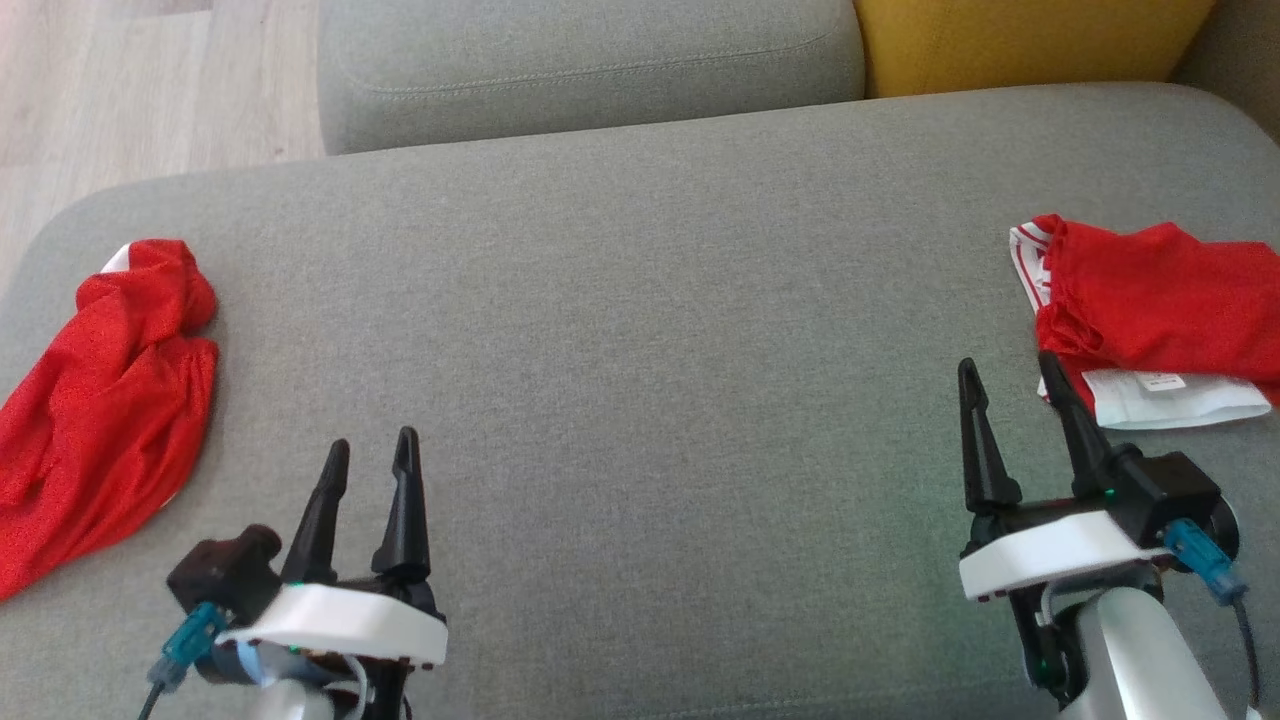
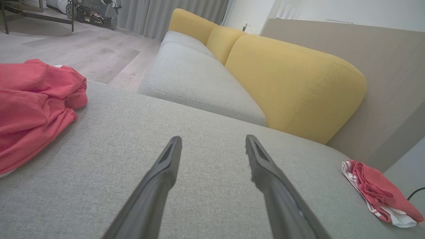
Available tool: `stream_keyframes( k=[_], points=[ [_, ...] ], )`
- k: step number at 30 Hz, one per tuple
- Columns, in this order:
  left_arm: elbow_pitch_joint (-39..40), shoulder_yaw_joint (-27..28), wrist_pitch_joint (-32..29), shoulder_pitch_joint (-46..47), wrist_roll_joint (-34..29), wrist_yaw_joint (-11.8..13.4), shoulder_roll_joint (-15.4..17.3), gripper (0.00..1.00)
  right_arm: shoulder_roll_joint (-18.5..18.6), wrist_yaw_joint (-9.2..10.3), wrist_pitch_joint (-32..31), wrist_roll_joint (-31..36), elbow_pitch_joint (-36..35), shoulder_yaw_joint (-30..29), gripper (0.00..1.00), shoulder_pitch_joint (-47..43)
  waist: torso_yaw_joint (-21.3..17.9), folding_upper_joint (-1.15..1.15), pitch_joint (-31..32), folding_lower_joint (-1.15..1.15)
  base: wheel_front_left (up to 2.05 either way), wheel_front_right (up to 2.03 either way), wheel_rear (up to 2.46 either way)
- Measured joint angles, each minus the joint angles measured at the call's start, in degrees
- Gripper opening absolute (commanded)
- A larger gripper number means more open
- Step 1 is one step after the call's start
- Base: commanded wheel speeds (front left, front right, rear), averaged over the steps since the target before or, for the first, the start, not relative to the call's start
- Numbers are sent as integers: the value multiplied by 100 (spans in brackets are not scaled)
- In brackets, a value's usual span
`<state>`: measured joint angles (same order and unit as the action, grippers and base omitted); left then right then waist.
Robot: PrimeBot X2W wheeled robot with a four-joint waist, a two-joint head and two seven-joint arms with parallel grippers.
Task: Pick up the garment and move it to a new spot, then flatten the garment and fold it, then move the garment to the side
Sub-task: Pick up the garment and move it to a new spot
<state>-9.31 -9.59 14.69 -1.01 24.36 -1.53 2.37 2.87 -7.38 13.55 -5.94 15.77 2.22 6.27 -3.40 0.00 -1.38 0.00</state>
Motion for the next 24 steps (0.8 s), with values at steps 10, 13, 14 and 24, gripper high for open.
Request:
stream_keyframes(
  k=[10, 13, 14, 24],
  points=[
    [1, 52, 0, 2, 2, -2, -1, 100, -4, 0, 14, -63, 10, 104, 100, 1, 59, 0, -21, 0, 0, 0, 0],
    [5, 76, 0, 4, 3, -1, 0, 100, -4, 0, 14, -63, 10, 178, 100, 3, 157, 0, -25, 0, 0, 0, 0],
    [8, 89, 0, 5, 4, -1, 0, 100, -4, 0, 14, -63, 12, 219, 100, 5, 199, 0, -24, 0, 0, 0, 0],
    [99, 213, 0, 11, 9, 5, -2, 100, -5, 0, 2, -65, 18, 563, 100, 9, 842, 0, 28, 0, 0, 0, 0]
  ],
)
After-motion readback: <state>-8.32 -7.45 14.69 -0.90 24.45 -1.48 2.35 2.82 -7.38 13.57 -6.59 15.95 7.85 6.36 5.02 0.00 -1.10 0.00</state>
